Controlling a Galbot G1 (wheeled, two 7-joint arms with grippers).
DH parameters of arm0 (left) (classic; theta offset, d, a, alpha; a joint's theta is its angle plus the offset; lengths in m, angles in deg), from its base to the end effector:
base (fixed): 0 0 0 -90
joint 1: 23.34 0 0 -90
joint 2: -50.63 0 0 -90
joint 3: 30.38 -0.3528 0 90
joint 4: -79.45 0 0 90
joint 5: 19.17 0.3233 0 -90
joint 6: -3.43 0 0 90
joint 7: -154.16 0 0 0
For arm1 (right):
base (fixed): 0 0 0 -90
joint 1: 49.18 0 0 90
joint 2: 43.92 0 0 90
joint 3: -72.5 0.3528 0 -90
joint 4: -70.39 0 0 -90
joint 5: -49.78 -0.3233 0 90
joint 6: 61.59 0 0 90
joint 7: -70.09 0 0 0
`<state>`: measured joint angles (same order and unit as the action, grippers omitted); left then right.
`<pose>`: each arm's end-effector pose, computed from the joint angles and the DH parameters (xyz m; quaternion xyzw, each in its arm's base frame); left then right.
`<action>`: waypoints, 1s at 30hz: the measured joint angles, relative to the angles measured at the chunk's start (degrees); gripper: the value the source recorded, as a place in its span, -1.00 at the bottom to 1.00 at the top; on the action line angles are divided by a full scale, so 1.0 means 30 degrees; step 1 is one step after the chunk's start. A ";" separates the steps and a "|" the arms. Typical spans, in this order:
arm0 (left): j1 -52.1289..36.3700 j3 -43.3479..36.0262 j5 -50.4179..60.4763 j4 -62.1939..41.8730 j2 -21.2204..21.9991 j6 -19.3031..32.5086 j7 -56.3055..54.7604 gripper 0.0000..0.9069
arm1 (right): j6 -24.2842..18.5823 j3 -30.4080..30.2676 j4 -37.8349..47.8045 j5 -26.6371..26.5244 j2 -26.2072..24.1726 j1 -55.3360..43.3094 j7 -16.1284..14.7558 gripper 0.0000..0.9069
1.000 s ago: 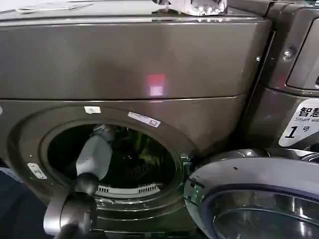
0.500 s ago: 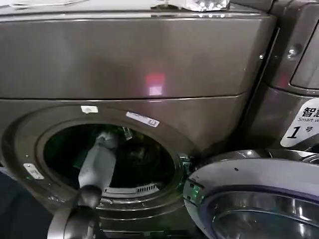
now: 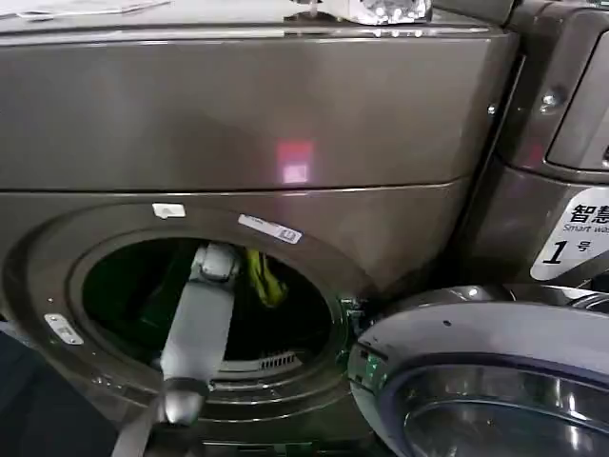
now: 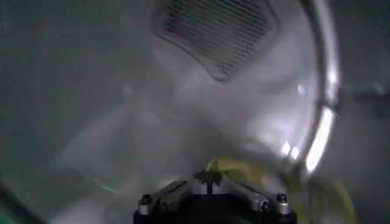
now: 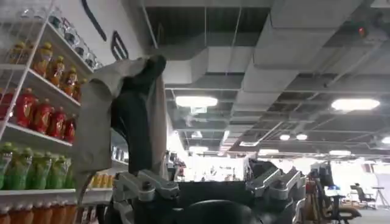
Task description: Grasp the clothes from the dryer.
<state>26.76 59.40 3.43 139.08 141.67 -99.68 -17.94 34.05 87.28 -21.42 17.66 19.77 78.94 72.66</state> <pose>0.5451 -0.0104 -0.2171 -0.0365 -0.9813 -0.1843 0.0422 -0.1689 -0.4319 -0.0818 0.6802 0.6982 -0.1712 0.1431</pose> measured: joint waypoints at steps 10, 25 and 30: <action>0.0835 -0.0135 -0.3453 0.2673 0.0164 -0.1325 -0.2603 -1.00 | -0.0121 0.0059 0.0003 -0.0050 0.0031 -0.0006 -0.0040 1.00; 0.1023 -0.0182 -0.4765 0.3411 0.0174 -0.1941 -0.3450 -1.00 | 0.0882 0.0380 -0.0314 -0.0353 -0.0001 -0.0145 0.0198 1.00; 0.1074 -0.0194 -0.4767 0.3496 0.0176 -0.1990 -0.3440 -1.00 | 0.1468 0.0505 -0.0479 -0.0476 -0.0003 -0.0166 0.0299 1.00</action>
<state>29.98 58.82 -10.87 149.56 142.19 -105.65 -28.26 38.45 88.79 -22.85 16.23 19.77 78.44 73.56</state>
